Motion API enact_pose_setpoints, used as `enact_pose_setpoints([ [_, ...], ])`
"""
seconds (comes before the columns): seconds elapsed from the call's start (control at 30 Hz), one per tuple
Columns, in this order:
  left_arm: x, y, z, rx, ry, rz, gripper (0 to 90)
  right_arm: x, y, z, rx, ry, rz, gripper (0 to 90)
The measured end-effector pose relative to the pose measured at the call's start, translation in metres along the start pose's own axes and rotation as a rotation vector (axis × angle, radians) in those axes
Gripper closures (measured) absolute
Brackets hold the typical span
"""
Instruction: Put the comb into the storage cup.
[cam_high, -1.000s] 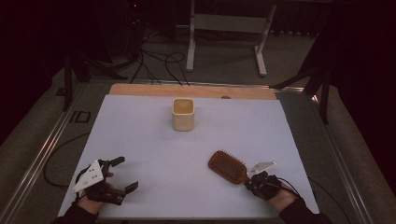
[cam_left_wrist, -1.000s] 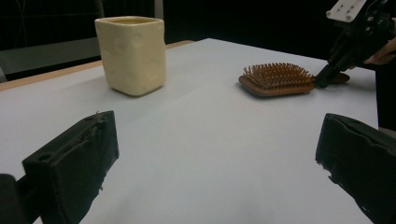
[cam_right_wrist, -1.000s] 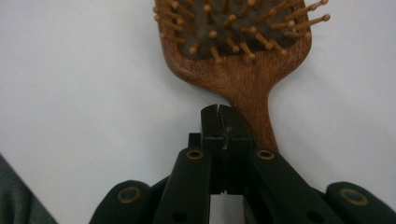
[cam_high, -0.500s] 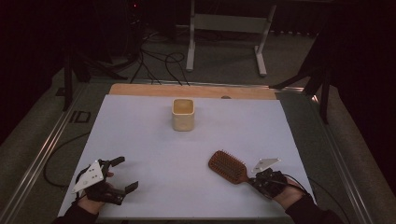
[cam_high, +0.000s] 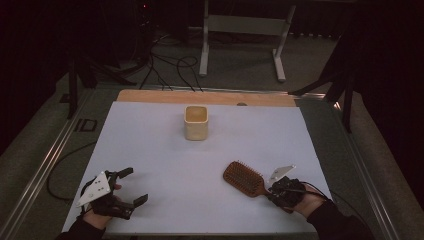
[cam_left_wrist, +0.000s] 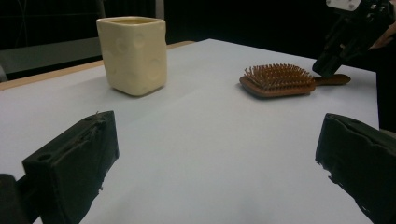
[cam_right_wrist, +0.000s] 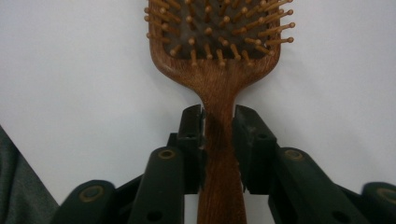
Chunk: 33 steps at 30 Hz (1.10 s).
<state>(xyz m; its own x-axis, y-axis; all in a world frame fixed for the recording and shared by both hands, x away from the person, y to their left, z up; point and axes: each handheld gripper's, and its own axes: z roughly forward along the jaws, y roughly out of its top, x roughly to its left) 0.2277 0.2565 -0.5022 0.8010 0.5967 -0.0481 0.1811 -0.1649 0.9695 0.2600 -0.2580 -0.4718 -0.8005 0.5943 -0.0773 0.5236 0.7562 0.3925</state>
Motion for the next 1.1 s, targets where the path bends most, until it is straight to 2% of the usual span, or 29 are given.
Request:
enact_pose_setpoints([
  [0.3,0.000,0.000,0.000,0.003,-0.001,0.002,0.1,-0.006,0.005,0.004,0.032,0.015,-0.017,55.4],
  [0.5,0.000,0.000,0.000,0.004,-0.003,0.003,0.1,-0.011,0.009,0.007,0.067,0.043,-0.028,38.1],
  [0.6,0.000,0.000,0.000,0.005,-0.003,0.002,0.1,-0.014,0.011,0.009,0.080,0.067,-0.010,26.8],
  [0.73,0.000,0.000,0.000,0.005,-0.004,0.002,0.1,-0.015,0.014,0.010,0.087,0.082,-0.030,14.7],
  [0.9,0.000,0.000,0.000,0.005,-0.005,-0.002,0.1,-0.015,0.018,0.012,0.099,0.088,-0.025,14.5],
  [0.97,0.000,0.000,0.000,0.006,-0.004,-0.002,0.1,-0.015,0.020,0.012,0.107,0.084,-0.032,18.3],
  [1.0,0.000,0.000,0.000,0.005,-0.005,-0.003,0.1,-0.016,0.021,0.013,0.114,0.089,-0.050,20.4],
  [1.1,0.000,0.000,0.000,0.005,-0.005,-0.003,0.1,-0.015,0.023,0.016,0.135,0.090,-0.046,25.7],
])
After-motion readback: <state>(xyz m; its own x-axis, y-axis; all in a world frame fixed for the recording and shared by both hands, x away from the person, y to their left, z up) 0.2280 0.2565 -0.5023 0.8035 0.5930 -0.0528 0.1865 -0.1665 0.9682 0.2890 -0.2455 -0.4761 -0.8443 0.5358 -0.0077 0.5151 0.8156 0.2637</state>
